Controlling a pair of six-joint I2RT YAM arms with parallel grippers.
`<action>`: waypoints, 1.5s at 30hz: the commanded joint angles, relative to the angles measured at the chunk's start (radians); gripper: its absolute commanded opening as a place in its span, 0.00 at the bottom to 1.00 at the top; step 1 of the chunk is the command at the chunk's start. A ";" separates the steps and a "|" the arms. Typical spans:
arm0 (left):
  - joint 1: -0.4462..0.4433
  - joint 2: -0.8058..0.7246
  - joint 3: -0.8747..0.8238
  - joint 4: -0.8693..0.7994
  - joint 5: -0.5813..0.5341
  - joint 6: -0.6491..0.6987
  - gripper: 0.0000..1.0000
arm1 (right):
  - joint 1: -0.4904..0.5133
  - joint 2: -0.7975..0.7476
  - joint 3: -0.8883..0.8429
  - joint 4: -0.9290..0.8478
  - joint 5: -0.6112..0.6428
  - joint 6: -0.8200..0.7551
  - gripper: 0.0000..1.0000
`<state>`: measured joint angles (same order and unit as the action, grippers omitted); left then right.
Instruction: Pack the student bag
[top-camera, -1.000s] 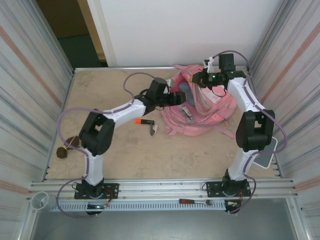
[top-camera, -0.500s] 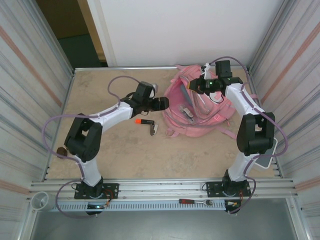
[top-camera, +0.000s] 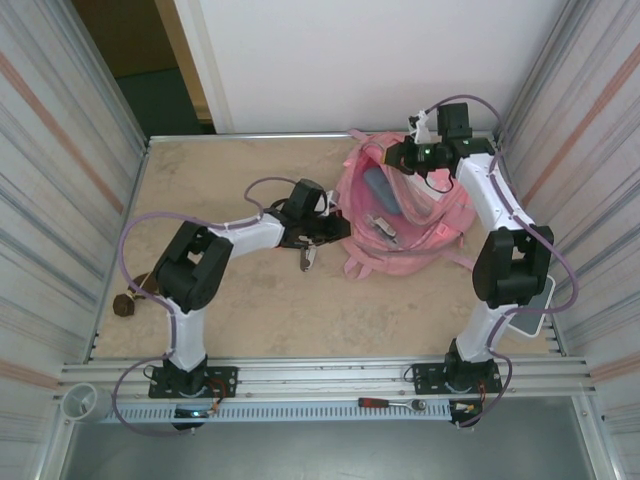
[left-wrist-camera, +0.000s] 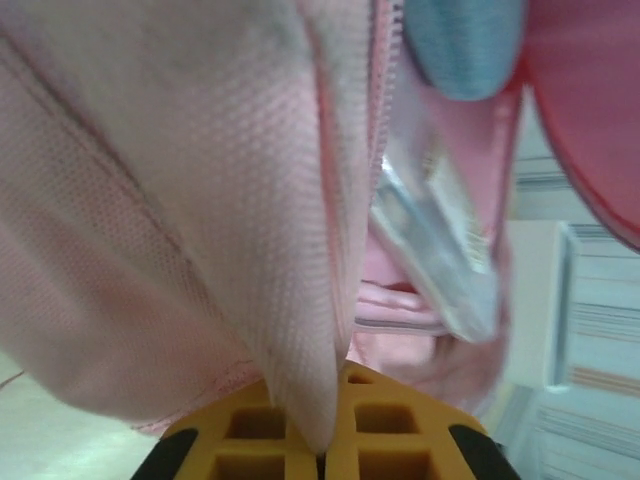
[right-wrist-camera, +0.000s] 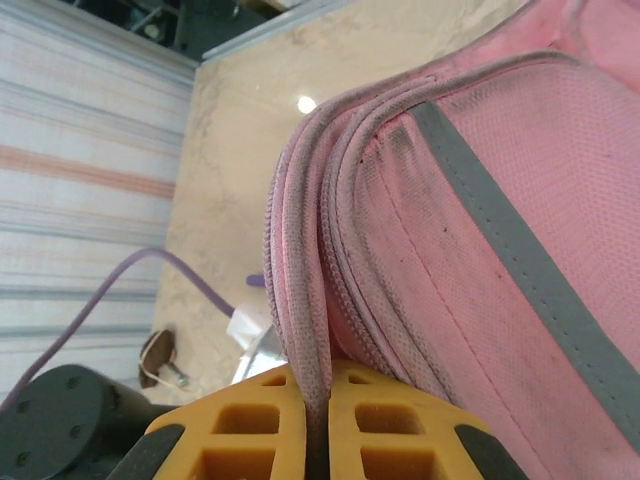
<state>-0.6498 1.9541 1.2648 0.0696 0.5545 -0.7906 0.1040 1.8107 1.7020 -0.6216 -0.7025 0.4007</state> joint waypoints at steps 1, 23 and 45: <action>-0.011 -0.108 0.090 0.156 0.240 -0.078 0.00 | -0.004 -0.013 0.122 -0.097 0.071 -0.095 0.05; -0.099 -0.388 -0.085 0.088 0.038 0.162 0.00 | 0.110 0.066 0.221 -0.092 -0.044 -0.134 0.02; -0.359 -0.126 0.047 0.107 -0.035 0.376 0.30 | 0.029 0.035 0.062 -0.191 0.135 -0.194 0.20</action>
<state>-0.9653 1.8355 1.2377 0.1543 0.3790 -0.5091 0.2008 1.8763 1.8488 -0.8608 -0.7136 0.1989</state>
